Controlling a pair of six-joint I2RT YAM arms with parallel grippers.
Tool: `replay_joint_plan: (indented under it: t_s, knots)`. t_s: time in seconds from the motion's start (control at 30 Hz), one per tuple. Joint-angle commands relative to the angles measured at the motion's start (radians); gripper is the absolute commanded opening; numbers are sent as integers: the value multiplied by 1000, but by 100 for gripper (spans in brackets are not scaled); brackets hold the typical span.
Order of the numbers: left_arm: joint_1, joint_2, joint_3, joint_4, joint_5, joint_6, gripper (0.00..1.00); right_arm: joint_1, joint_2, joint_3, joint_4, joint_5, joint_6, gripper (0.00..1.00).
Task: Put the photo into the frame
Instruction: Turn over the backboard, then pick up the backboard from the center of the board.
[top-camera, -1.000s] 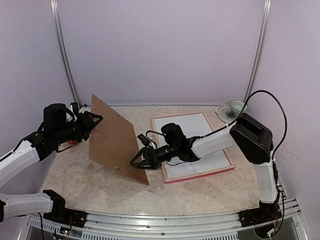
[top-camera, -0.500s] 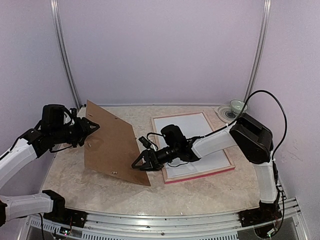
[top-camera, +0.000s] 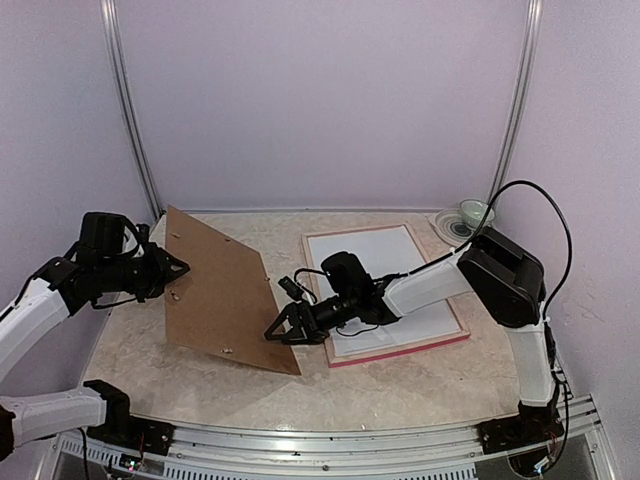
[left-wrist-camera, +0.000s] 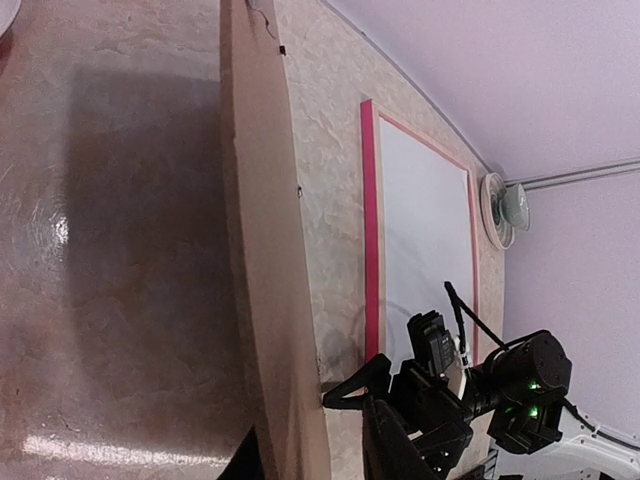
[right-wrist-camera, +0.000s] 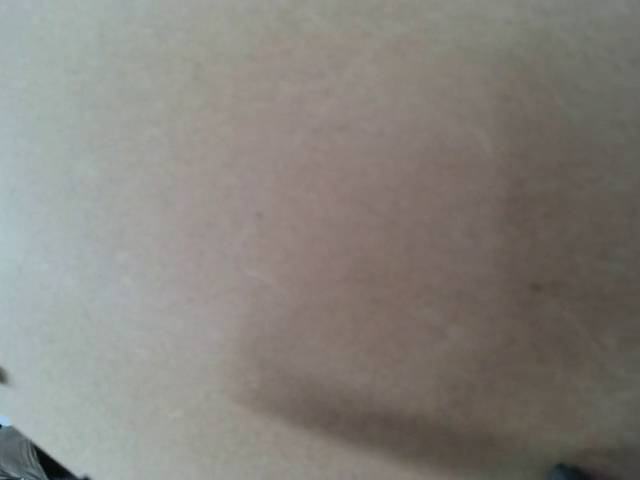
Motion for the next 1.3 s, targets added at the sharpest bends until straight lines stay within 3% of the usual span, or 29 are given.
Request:
replay_joint_plan:
  t_s: [0.0, 0.33, 0.87, 1.1, 1.27]
  knots:
    - [14, -21, 15, -3, 24, 23, 21, 0, 23, -16, -19, 12, -15, 99]
    - [30, -35, -1, 4, 28, 12, 0, 0, 2, -11, -36, 14, -25, 99]
    - [32, -106, -19, 99, 44, 8, 0, -56, -217, 44, -331, 144, -231, 99]
    - [31, -144, -7, 134, 59, 28, 0, -178, -363, -42, -342, 168, -244, 99]
    - [32, -171, -3, 158, 67, 40, 0, -296, -465, -101, -444, 262, -288, 99]
